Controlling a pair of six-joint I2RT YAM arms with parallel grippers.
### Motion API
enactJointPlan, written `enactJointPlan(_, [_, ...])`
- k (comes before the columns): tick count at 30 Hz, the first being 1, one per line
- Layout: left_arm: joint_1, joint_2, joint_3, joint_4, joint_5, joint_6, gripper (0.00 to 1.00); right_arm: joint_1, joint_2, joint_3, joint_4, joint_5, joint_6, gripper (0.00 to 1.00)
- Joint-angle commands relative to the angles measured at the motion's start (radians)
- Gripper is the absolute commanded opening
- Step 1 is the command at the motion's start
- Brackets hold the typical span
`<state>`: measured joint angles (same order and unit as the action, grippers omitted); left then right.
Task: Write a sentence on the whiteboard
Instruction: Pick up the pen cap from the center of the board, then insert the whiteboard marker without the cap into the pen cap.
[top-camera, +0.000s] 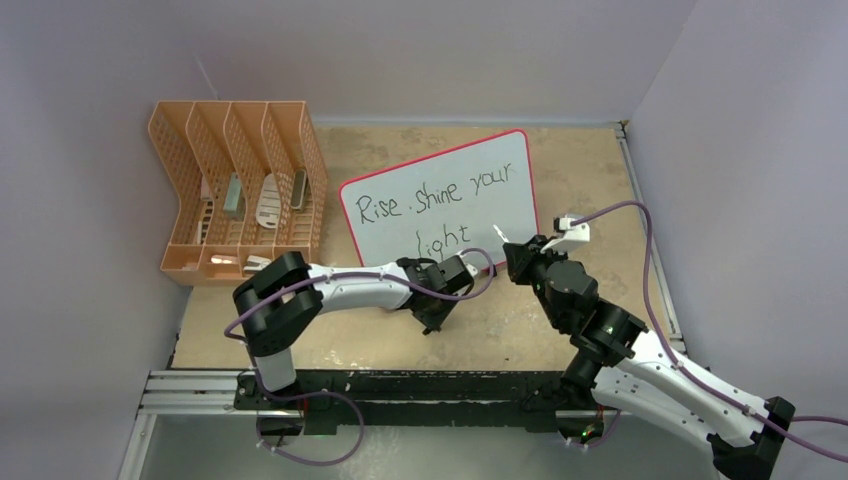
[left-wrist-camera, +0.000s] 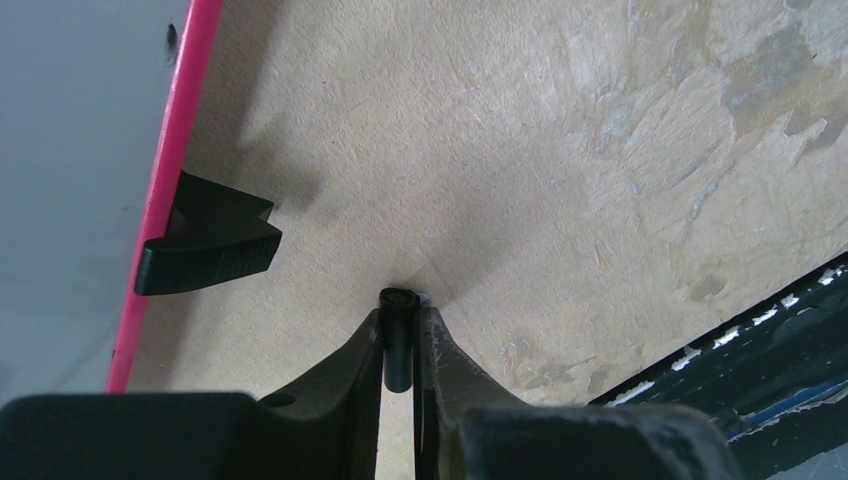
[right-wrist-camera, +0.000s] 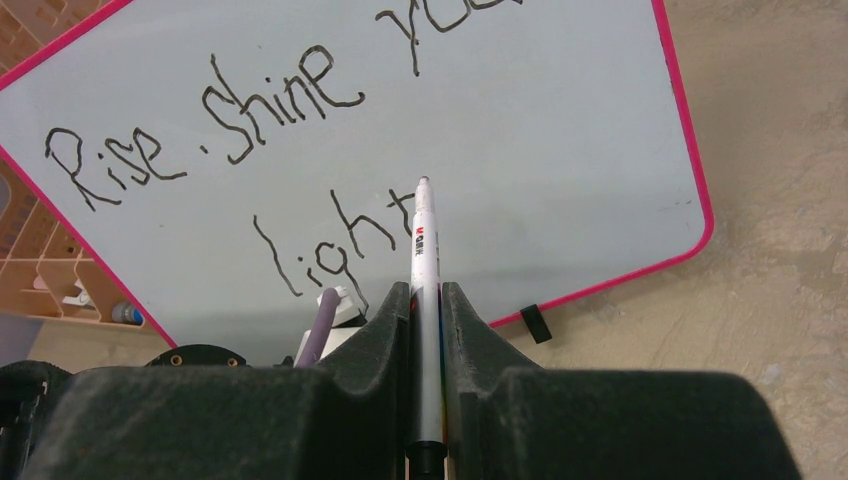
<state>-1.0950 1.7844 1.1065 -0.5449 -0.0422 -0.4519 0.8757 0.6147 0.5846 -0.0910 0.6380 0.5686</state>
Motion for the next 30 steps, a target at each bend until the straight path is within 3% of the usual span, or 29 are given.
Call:
enactJointPlan(1, [-0.010, -0.011, 0.016, -0.002, -0.021, 0.005, 0.08, -0.004, 0.000, 0.011, 0.056, 0.027, 0.006, 0.00])
enactJointPlan(6, [-0.010, -0.121, 0.001, 0.014, -0.041, -0.033, 0.00, -0.004, 0.004, 0.013, 0.071, 0.027, -0.010, 0.00])
enactJointPlan(12, [0.010, -0.296, -0.019, 0.037, -0.122, -0.119, 0.00, -0.004, -0.006, 0.006, 0.115, 0.018, -0.050, 0.00])
enactJointPlan(22, [0.208, -0.657, -0.174, 0.239, -0.092, -0.336, 0.00, -0.003, -0.030, -0.021, 0.268, -0.108, -0.187, 0.00])
enactJointPlan(30, [0.273, -0.777, -0.188, 0.274, -0.258, -0.571, 0.00, 0.036, 0.000, -0.084, 0.481, -0.222, -0.270, 0.00])
